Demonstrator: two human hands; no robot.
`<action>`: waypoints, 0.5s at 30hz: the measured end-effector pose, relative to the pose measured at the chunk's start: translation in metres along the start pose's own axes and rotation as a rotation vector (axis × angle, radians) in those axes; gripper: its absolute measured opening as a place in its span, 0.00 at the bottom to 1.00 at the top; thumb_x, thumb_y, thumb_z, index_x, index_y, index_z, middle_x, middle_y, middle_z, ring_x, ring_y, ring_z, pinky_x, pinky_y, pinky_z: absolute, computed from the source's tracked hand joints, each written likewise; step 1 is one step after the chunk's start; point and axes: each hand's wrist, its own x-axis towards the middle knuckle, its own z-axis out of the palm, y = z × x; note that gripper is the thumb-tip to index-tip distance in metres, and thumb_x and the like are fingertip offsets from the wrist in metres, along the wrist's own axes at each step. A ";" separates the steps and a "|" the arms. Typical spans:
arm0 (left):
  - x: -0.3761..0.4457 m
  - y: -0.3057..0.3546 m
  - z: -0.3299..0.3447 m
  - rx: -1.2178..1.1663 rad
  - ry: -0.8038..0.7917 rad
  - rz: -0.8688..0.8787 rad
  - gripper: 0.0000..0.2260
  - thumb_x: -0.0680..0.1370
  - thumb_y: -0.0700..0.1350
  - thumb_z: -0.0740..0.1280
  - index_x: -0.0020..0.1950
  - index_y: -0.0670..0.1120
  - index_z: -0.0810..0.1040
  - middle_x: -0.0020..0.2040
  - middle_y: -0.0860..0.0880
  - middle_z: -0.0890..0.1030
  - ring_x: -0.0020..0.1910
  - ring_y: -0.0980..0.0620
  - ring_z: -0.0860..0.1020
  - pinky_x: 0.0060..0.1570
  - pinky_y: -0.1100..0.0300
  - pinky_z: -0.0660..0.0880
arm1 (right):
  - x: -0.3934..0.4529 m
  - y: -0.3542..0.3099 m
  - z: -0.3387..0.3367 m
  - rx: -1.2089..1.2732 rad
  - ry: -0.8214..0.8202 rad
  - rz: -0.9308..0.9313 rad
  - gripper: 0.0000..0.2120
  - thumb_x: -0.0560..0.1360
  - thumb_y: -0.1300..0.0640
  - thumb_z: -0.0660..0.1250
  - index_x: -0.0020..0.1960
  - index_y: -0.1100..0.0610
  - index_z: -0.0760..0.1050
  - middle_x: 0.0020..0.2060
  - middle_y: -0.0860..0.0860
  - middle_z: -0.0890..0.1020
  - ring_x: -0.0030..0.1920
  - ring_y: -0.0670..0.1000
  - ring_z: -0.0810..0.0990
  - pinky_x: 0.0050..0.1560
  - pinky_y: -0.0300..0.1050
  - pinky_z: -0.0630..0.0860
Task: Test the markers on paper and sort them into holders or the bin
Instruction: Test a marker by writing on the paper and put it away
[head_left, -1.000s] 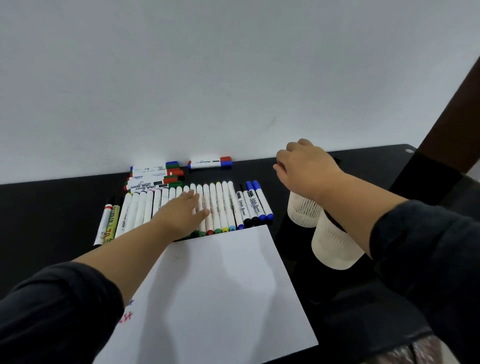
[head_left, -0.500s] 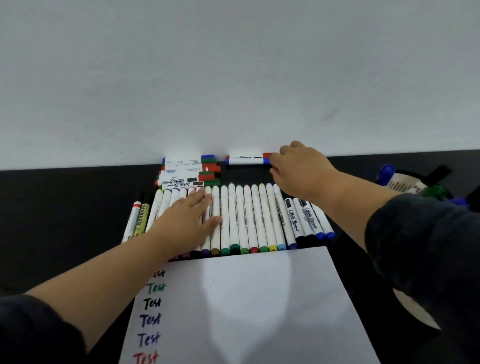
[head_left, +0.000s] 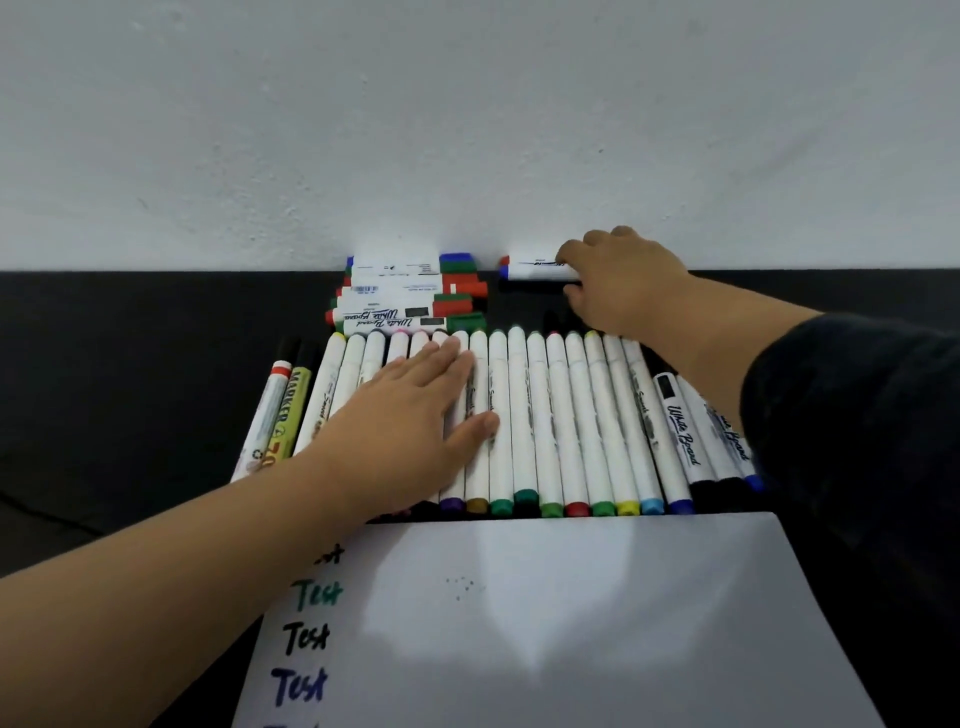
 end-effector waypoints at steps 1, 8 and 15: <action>0.000 0.000 0.000 -0.003 0.000 0.001 0.30 0.79 0.63 0.46 0.77 0.54 0.42 0.77 0.57 0.41 0.74 0.60 0.43 0.63 0.66 0.36 | 0.003 -0.001 0.003 0.006 -0.019 -0.002 0.18 0.79 0.54 0.58 0.67 0.57 0.66 0.60 0.57 0.72 0.62 0.59 0.68 0.55 0.51 0.69; 0.000 -0.002 0.002 -0.022 0.012 0.014 0.30 0.79 0.62 0.47 0.77 0.53 0.43 0.77 0.57 0.42 0.74 0.60 0.42 0.63 0.67 0.35 | 0.013 -0.004 0.013 0.065 -0.033 0.068 0.17 0.77 0.60 0.61 0.65 0.60 0.69 0.61 0.58 0.69 0.63 0.60 0.66 0.55 0.51 0.67; -0.002 0.000 0.001 -0.039 0.003 0.009 0.30 0.79 0.62 0.47 0.77 0.53 0.44 0.77 0.56 0.42 0.75 0.60 0.43 0.64 0.68 0.36 | 0.012 -0.006 0.009 0.119 -0.071 0.050 0.15 0.75 0.67 0.59 0.61 0.60 0.71 0.59 0.59 0.73 0.60 0.59 0.70 0.50 0.45 0.65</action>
